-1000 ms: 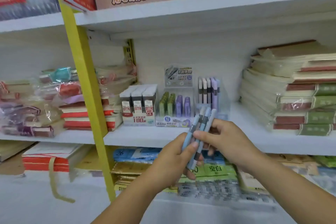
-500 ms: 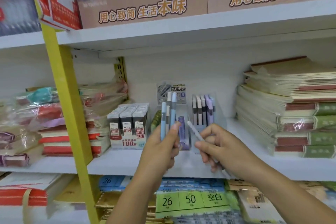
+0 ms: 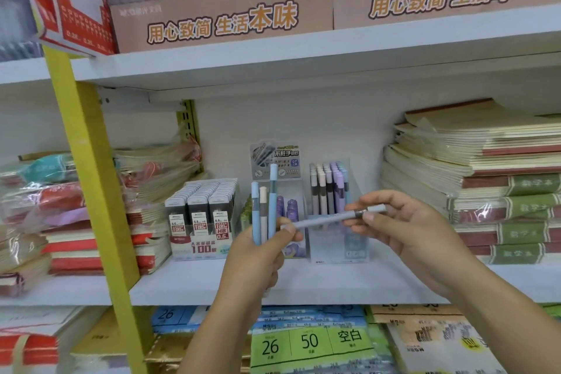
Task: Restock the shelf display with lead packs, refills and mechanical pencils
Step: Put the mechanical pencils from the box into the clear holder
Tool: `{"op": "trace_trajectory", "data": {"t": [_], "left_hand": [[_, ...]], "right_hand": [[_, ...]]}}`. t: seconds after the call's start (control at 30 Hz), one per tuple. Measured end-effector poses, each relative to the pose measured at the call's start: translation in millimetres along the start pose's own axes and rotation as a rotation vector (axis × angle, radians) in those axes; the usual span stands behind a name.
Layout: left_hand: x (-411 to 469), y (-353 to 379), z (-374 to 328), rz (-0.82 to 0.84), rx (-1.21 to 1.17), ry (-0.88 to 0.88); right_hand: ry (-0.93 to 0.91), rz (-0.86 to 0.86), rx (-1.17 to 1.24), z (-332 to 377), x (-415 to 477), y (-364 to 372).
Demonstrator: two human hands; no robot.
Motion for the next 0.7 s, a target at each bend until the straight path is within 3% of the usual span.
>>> {"op": "trace_trajectory", "data": {"t": [0.13, 0.2, 0.37, 0.47, 0.57, 0.7], "left_hand": [[1.7, 5.7, 0.9, 0.034, 0.053, -0.002], [2.5, 10.3, 1.1, 0.05, 0.087, 0.004], [5.6, 18.7, 2.0, 0.058, 0.094, 0.007], [10.6, 18.0, 3.6, 0.027, 0.047, -0.002], [14.8, 17.4, 5.5, -0.008, 0.065, 0.005], [17.8, 16.6, 5.5, -0.032, 0.112, 0.027]], "right_hand": [[-0.074, -0.081, 0.184, -1.8, 4.0, 1.4], [-0.114, -0.094, 0.145, 0.4, 6.8, 6.3], [-0.412, -0.207, -0.225, 36.7, 17.4, 11.1], [-0.583, -0.192, -0.549, 59.1, 26.8, 10.3], [-0.53, -0.167, -0.813, 52.1, 40.6, 4.4], [-0.431, -0.133, -0.896, 28.5, 49.0, -2.8]]}}
Point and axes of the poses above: each hand's wrist, its own x-axis towards the middle knuckle, its own y-axis out of the palm, z = x × y, the point moved 4 cm from there along x, towards the middle knuckle, and after that the axes turned 12 degrees about x, right-handed, at the moved point
